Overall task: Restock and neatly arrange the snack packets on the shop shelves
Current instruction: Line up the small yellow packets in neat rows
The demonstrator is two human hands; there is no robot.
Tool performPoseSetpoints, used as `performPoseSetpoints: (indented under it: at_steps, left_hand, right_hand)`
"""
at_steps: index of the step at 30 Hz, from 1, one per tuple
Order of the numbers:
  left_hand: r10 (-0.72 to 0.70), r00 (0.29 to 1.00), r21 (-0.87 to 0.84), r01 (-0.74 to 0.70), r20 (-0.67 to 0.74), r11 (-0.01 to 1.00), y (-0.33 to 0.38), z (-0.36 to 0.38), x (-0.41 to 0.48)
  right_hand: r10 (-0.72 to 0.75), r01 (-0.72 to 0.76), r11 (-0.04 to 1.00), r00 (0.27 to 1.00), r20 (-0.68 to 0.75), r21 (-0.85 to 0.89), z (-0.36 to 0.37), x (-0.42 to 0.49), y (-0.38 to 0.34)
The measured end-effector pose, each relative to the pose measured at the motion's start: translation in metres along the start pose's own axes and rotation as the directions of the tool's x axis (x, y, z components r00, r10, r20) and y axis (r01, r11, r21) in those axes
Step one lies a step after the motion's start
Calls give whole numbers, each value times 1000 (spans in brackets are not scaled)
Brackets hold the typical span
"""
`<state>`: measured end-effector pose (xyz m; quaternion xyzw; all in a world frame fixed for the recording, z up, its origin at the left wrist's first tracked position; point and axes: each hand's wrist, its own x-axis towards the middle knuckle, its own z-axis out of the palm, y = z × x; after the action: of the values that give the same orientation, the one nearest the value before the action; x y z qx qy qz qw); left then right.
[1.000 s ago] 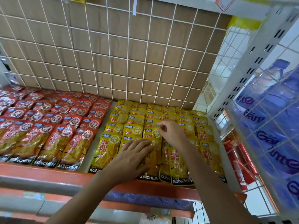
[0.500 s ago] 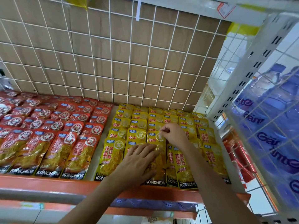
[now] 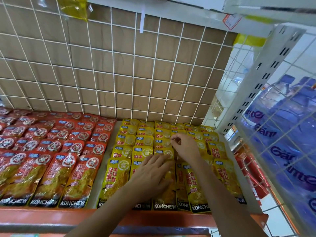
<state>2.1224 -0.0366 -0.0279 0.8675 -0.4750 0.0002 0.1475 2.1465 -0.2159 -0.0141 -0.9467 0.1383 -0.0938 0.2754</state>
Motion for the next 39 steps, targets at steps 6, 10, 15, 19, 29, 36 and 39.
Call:
performPoseSetpoints:
  at_steps: [6,10,15,19,29,36,39]
  left_hand:
    - [3,988,88,-17,156,996,2,8,15]
    - [18,983,98,-36,183,995,1,10,17]
    - [28,982,83,-45,189,996,1,6,17]
    - [-15,1000,64,14,15,998,3,6,14]
    - [-409,910,-42,407,-70,912,-28,7,2]
    - [-387,920,-36,386,-54,922,-27,8,4]
    - [-382,924,-29,381,-37,924,-27,8,4]
  right_hand:
    - [-34,40,998,991,129,-43,-1,21,1]
    - [-41,49,998,983,176,-41,-1,28,-1]
    - [-4,6,1000,984,177,-12,2,32,0]
    - [8,-9,1000,984,176,4,3,35,3]
    - [11,-12,1000,986,169,4,4,34,4]
    - [-1,1,1000,987,162,0,5,33,5]
    - [-35,38,999,995,91,-28,4,30,3]
